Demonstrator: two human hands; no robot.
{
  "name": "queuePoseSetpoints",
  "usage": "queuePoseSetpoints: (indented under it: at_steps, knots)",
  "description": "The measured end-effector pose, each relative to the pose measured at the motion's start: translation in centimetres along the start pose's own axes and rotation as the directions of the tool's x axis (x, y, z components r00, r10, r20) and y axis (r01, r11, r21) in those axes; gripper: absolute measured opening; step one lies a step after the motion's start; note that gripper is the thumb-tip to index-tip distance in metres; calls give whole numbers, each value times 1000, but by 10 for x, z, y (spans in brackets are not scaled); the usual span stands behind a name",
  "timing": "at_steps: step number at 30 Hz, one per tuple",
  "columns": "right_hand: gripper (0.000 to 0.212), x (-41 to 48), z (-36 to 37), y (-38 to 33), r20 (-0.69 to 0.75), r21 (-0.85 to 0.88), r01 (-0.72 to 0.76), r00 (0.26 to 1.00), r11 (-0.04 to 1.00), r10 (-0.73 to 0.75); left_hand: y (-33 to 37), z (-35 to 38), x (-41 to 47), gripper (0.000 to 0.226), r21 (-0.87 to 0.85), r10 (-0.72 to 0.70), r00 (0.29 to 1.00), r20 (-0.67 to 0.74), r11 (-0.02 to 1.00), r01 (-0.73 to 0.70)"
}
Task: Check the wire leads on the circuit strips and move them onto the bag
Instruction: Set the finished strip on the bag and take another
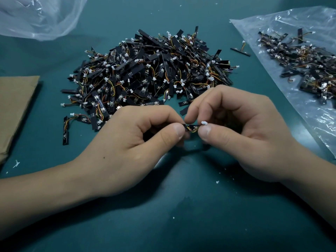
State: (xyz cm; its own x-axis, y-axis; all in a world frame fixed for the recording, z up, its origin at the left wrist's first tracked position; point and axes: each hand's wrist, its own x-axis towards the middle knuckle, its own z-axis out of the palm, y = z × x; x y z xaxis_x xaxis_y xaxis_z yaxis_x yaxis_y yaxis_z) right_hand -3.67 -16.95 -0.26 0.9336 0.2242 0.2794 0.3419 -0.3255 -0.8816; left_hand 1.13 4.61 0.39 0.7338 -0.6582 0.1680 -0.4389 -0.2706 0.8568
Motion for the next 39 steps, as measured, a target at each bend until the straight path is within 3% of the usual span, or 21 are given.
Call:
queuePoseSetpoints:
  at_steps: [4, 9, 13, 16, 22, 39]
  knots:
    - [5, 2, 0, -1, -3, 57, -30, 1000, 998, 30, 5, 7, -3, 20, -121, -84, 996, -14, 989, 82]
    - [7, 3, -1, -1, 5, 140, -72, 997, 988, 72, 4, 7, -2, 20, 35, 5, 1000, -20, 999, -4]
    - [25, 2, -1, 0, 38, 27, -37, 999, 999, 36, 1, 9, -2, 15, 26, 4, 999, -51, 1000, -3]
    - [6, 2, 1, 2, -11, -88, 11, 1000, 996, -12, -2, 8, 0, 17, 25, 16, 998, -64, 1000, -14]
    - [7, 4, 1, 2, -82, 4, -20, 996, 1000, 20, -3, 0, 3, 24, 127, 52, 997, -51, 991, -45]
    - [8, 3, 5, -1, -141, -140, -47, 990, 989, 27, -3, 0, 2, 30, 87, -19, 995, -103, 996, 28]
